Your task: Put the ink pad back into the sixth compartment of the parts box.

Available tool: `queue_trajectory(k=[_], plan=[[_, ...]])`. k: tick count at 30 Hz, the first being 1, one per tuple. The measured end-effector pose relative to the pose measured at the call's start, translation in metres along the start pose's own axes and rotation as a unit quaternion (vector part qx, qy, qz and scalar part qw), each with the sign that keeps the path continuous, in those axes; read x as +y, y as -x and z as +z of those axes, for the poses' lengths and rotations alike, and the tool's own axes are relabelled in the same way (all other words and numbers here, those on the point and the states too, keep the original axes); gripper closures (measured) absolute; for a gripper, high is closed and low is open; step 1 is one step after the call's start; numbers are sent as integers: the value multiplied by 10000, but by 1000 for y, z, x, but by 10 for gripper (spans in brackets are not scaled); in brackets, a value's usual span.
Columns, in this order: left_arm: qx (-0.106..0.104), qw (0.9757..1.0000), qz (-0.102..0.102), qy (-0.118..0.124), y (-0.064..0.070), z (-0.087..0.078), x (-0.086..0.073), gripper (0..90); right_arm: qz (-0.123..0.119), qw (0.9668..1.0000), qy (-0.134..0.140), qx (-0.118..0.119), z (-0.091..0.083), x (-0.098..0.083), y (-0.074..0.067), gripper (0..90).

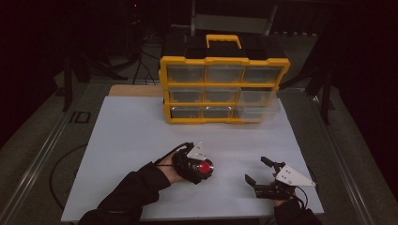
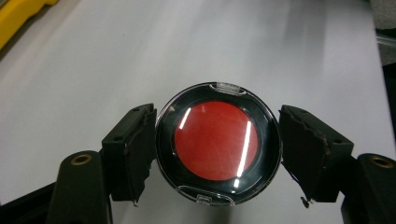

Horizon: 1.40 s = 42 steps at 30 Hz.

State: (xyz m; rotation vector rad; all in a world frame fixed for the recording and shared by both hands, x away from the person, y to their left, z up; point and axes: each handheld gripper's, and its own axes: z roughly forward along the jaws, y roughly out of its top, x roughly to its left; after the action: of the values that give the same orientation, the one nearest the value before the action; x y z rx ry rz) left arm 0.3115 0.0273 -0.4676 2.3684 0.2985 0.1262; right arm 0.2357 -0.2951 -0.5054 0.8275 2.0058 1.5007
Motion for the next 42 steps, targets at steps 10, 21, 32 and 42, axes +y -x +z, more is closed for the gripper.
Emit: queue_trajectory(k=[10,21,32,42], plan=[[-55,9999,85,121,-7,-13,19,301,-3,10000,0,5,0,0,-1,97],[-130,9991,331,216,-14,-33,52,301,0,10000,-2,10,0,0,0,97],[-181,9982,405,408,-23,-47,79,300,24,10000,-11,22,0,0,-1,97],[-125,9975,446,530,-32,-56,101,301,43,10000,-28,29,1,-1,-1,97]])
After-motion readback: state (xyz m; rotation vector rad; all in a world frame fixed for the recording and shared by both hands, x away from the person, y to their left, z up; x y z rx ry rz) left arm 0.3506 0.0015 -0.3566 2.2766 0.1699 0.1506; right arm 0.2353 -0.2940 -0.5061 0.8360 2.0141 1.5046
